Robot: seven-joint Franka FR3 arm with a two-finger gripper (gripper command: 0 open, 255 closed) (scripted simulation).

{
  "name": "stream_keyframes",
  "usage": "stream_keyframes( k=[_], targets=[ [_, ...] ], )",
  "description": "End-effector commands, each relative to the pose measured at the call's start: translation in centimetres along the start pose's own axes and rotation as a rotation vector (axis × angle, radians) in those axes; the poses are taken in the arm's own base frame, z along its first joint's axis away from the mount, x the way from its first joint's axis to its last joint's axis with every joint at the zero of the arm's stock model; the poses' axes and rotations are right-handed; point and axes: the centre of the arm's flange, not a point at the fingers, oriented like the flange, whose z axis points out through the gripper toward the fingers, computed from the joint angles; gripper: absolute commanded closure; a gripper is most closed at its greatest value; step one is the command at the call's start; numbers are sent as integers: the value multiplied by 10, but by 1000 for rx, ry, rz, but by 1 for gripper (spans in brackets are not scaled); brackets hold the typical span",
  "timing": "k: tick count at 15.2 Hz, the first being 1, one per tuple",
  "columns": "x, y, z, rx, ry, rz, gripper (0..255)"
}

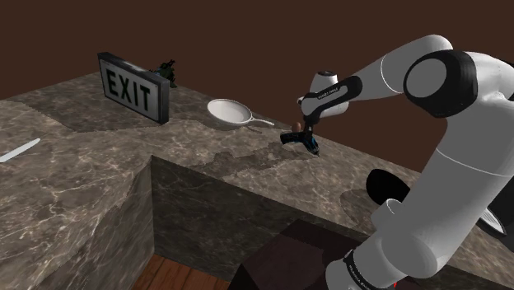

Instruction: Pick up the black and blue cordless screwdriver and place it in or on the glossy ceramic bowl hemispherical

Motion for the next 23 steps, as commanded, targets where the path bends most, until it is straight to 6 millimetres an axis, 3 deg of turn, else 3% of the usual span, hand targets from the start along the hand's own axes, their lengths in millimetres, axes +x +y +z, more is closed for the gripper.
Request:
stream_keyframes(
  k=[1, 5, 6, 15, 23],
  targets=[
    [0, 0, 1, 0, 0, 0, 0],
    [0, 0, 1, 0, 0, 0, 0],
    [0, 0, 1, 0, 0, 0, 255],
    [0, 0, 1, 0, 0, 0, 255],
    [-7, 8, -40, 0, 0, 0, 255]
  ],
)
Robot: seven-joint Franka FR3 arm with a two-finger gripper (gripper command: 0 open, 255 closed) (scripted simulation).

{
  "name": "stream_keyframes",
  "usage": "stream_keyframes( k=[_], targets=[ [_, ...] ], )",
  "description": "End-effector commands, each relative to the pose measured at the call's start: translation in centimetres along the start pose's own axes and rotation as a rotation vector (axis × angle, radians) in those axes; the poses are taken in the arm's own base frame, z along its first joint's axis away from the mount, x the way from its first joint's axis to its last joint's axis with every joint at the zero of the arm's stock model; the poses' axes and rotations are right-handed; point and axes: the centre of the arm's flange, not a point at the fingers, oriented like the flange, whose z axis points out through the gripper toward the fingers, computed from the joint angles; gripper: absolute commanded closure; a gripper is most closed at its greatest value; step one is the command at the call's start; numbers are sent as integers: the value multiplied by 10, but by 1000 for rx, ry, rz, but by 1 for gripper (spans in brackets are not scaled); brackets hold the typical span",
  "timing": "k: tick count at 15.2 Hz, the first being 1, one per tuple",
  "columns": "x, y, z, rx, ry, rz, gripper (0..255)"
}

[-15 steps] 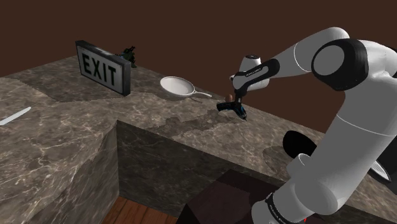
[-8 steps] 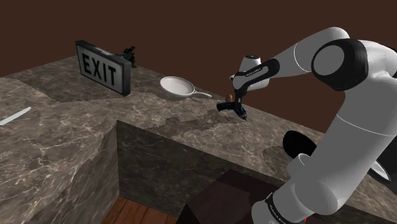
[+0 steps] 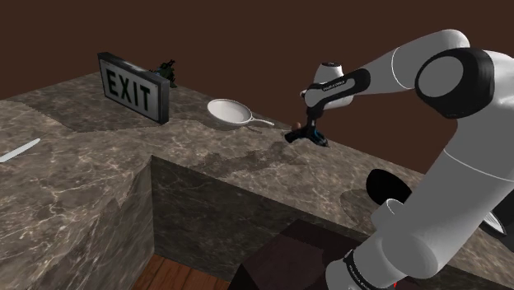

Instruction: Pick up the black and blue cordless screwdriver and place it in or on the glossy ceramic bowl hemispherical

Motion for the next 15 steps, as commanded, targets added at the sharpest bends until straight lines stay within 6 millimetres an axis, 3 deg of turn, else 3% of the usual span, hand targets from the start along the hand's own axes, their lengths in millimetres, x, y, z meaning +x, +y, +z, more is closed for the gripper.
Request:
stream_keyframes(
  k=[1, 15],
  targets=[
    [-2, 2, -11, 0, 0, 0, 255],
    [-15, 15, -83, 0, 0, 0, 255]
  ],
)
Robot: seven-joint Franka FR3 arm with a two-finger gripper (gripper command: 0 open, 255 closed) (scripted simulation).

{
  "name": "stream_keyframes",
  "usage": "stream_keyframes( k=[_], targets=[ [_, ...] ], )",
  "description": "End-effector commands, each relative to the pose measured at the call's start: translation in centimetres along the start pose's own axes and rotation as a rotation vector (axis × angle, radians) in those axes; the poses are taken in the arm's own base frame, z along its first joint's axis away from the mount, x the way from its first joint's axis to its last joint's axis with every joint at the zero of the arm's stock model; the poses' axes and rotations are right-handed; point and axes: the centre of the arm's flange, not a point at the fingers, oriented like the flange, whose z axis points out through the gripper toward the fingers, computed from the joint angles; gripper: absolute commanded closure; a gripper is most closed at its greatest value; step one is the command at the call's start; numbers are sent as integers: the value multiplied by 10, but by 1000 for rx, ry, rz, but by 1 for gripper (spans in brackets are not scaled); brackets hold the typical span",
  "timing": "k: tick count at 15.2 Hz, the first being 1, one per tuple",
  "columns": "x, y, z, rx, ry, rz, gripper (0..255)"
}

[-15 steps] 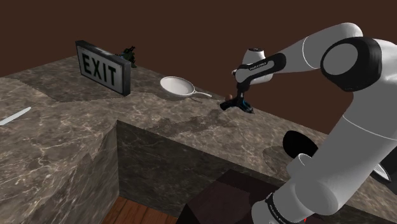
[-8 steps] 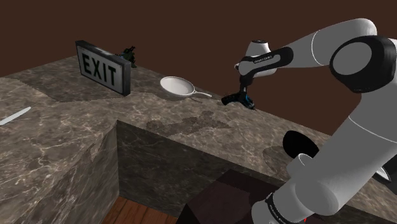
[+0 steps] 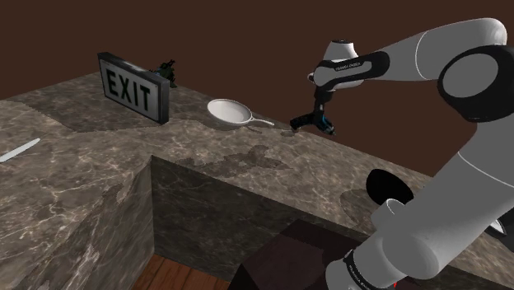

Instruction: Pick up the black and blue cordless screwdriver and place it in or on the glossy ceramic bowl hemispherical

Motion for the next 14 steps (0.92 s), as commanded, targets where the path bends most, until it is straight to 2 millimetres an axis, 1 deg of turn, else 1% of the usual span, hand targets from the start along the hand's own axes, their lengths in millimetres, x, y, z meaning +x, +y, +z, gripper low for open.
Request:
stream_keyframes(
  k=[1, 9, 10, 14],
  targets=[
    [-2, 2, -11, 0, 0, 0, 255],
    [-9, 9, -52, 0, 0, 0, 255],
    [-10, 9, -54, 0, 0, 0, 255],
    [-58, -12, -56, 0, 0, 0, 255]
  ],
)
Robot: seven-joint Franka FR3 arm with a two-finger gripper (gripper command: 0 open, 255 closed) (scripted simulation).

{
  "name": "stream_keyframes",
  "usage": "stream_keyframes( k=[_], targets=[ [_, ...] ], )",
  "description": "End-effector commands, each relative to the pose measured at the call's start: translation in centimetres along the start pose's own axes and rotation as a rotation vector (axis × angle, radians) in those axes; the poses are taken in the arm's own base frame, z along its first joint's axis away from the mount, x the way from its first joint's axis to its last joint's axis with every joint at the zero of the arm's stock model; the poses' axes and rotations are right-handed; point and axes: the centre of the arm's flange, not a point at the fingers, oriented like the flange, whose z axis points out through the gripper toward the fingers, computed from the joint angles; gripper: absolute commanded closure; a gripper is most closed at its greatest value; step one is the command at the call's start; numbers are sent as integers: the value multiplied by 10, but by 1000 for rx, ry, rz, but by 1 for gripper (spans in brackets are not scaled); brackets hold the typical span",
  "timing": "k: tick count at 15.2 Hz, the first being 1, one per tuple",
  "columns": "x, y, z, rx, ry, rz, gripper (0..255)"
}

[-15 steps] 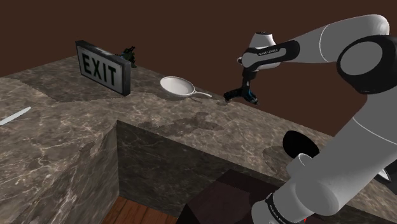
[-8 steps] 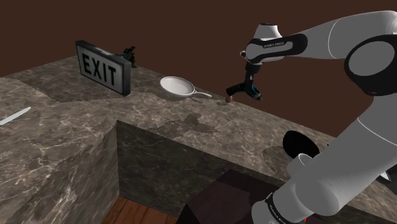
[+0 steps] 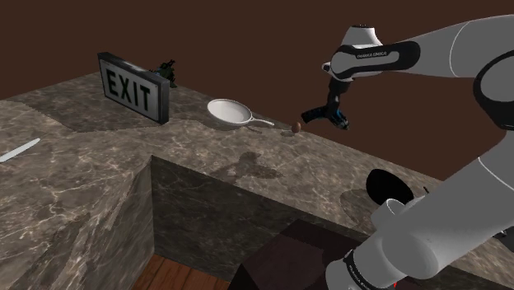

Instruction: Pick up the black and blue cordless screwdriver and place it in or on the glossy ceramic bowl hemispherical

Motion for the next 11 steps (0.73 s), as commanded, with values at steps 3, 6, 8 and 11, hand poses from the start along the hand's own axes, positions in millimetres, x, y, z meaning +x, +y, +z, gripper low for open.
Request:
stream_keyframes(
  k=[3, 6, 8, 11],
  targets=[
    [-49, -22, -3, -1, 1, -1, 255],
    [-85, -38, -5, -1, 1, -1, 255],
    [-109, -49, -6, -1, 1, -1, 255],
    [-145, -65, -8, -1, 1, -1, 255]
  ],
)
